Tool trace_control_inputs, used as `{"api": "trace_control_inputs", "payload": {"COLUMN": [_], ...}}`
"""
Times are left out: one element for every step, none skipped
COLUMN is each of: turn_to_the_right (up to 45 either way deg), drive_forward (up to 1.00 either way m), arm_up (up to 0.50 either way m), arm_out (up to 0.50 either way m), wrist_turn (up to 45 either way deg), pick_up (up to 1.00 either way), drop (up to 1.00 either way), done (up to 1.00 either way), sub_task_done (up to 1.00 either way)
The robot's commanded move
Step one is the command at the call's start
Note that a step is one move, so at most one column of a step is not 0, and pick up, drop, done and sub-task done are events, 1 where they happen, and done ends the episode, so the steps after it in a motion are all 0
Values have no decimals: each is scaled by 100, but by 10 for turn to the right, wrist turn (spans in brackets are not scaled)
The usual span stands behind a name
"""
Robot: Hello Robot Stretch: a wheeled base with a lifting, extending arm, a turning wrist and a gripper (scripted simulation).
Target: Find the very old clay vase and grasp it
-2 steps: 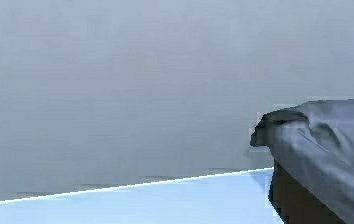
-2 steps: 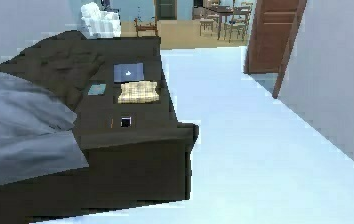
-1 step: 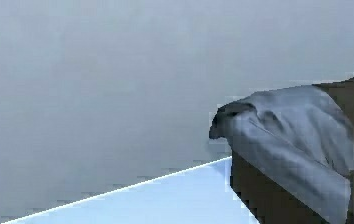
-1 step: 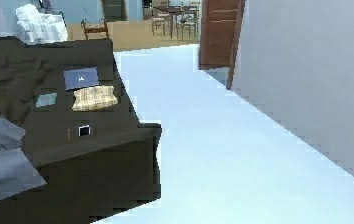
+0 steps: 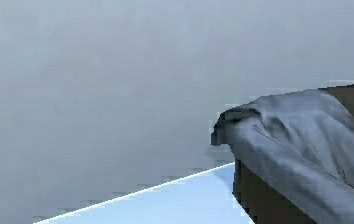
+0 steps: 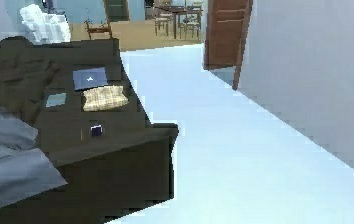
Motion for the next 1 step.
{"api": "trace_control_inputs", "payload": {"turn_to_the_right": [-450], "drive_forward": [0], "arm_up": [0], "arm_out": [0], "wrist_turn": [0], "pick_up": [0], "drop": [0], "done": [0], "sub_task_done": [0]}}
